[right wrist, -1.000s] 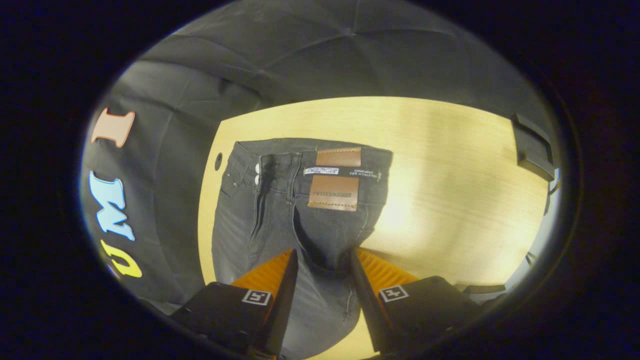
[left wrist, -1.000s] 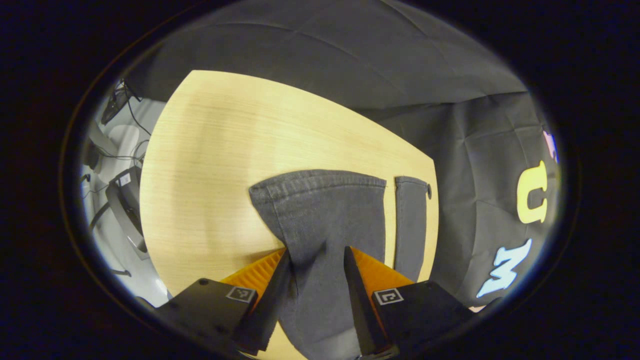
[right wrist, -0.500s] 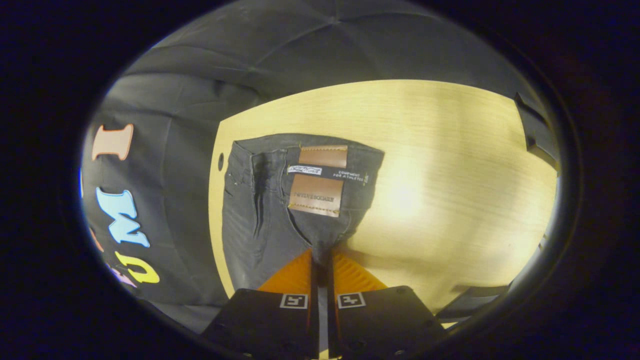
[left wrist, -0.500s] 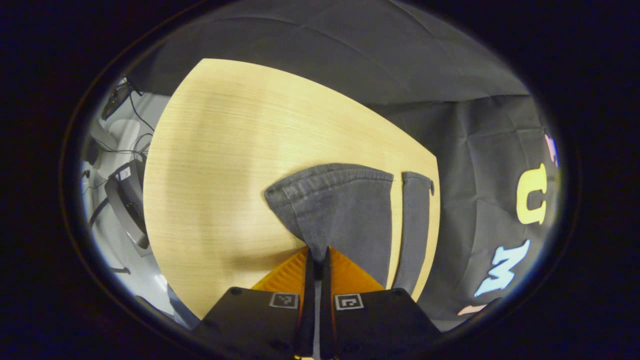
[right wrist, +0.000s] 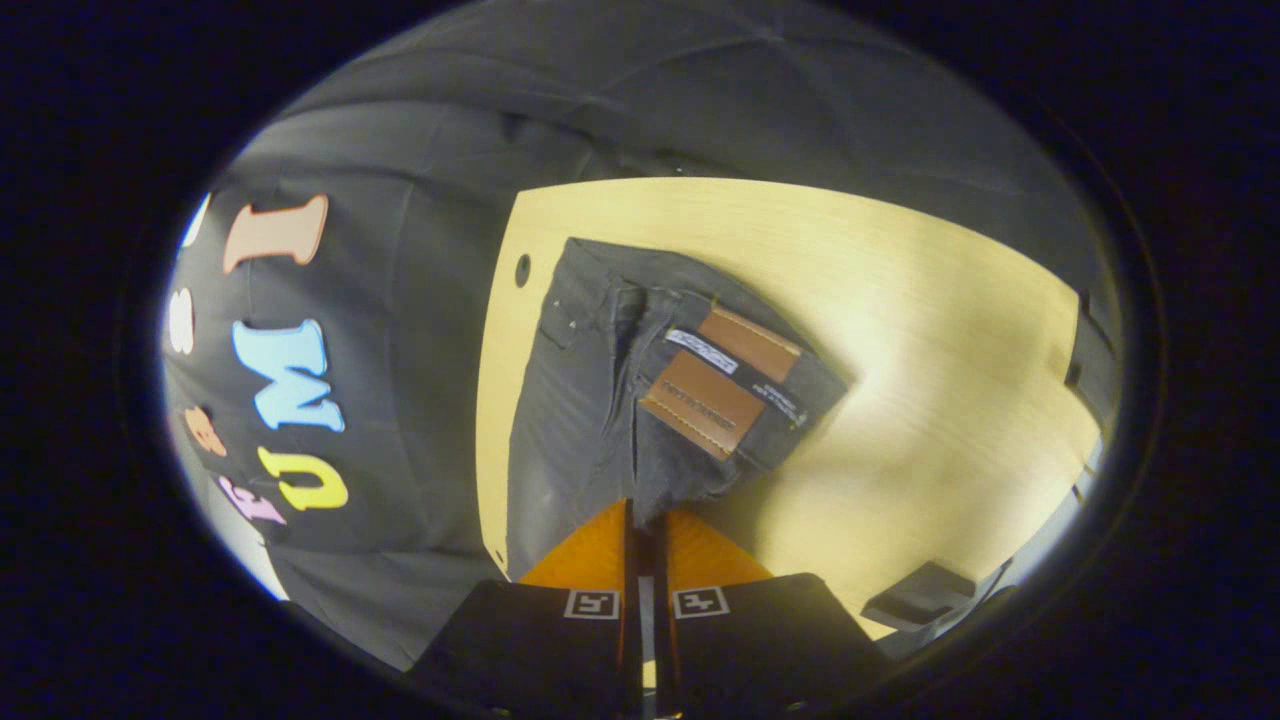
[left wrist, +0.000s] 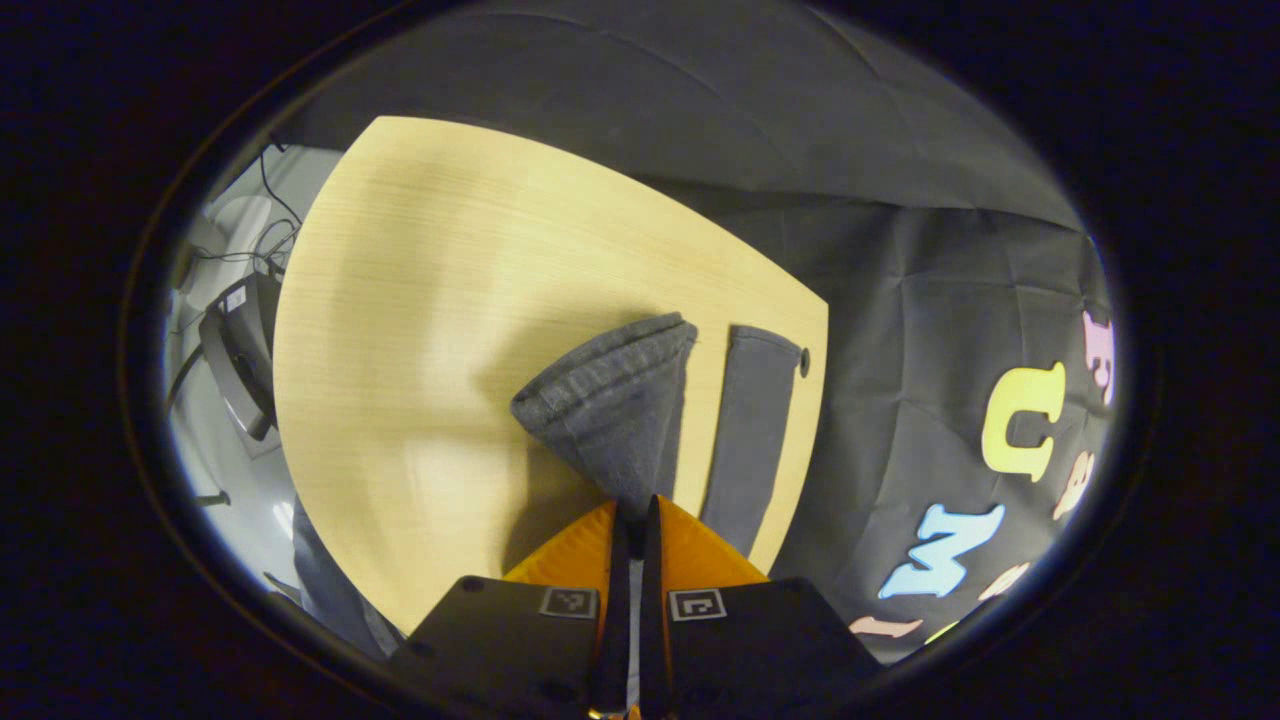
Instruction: Grasp the waist and the cuffs of the jeans and fold them to make the two legs overlap; first hold the waist and fold one-third of the jeans toward the cuffs, then hold the cuffs and fold the remaining one-third in the same direction to finish folding.
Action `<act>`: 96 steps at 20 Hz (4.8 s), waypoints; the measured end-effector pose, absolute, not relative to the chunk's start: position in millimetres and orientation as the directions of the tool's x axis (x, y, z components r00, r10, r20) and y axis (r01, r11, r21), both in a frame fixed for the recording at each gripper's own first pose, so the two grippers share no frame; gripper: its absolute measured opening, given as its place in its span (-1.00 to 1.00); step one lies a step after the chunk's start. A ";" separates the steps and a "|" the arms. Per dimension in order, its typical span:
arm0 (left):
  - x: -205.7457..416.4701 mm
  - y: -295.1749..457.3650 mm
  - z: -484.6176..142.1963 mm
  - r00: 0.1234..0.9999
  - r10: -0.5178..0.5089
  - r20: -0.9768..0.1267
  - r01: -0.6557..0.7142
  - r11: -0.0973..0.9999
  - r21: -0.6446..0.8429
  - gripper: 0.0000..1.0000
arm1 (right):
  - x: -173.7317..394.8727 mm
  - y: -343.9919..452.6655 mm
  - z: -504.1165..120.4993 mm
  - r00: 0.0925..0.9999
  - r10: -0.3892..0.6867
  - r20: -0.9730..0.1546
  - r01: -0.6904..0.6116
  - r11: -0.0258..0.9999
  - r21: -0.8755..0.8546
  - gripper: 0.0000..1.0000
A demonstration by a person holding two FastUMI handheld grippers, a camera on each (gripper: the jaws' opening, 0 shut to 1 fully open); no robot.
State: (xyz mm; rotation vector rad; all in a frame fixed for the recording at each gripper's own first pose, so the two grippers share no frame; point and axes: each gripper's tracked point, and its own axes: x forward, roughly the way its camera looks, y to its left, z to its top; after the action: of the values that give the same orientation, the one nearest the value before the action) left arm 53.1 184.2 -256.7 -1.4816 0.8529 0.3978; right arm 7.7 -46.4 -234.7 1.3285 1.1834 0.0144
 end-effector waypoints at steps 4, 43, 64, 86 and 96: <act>86.2 161.9 -203.3 0.632 -0.310 -0.710 -0.728 0.076 -0.681 -0.75 | 29.5 -48.2 -182.5 0.444 0.689 -0.573 0.525 0.318 0.790 -0.92; 361.4 85.9 -247.7 0.598 -0.174 -0.782 -0.454 0.730 -0.510 0.99 | 261.0 -5.8 -235.3 0.605 0.471 -0.642 0.435 0.480 0.762 0.59; 226.4 56.9 -89.1 0.940 -0.046 -0.339 -0.059 0.954 -0.295 0.99 | 193.6 -51.3 -313.2 0.680 0.214 -0.701 0.646 0.277 0.711 0.76; 151.8 -34.6 -36.6 0.947 -0.242 -0.209 0.181 0.945 -0.272 1.00 | 143.8 -17.6 -94.0 0.930 0.144 -0.337 0.110 0.767 0.632 -0.82; 156.6 -35.3 -52.7 0.925 -0.293 -0.243 0.214 0.928 -0.306 1.00 | 121.6 192.9 -61.8 0.913 0.357 -0.198 -0.269 0.892 0.364 -0.84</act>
State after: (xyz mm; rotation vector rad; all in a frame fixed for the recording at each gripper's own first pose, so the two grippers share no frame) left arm 156.6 -35.3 -52.7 -0.2787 0.2901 -0.2632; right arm 121.6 192.9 -61.8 0.3372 0.2651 0.3288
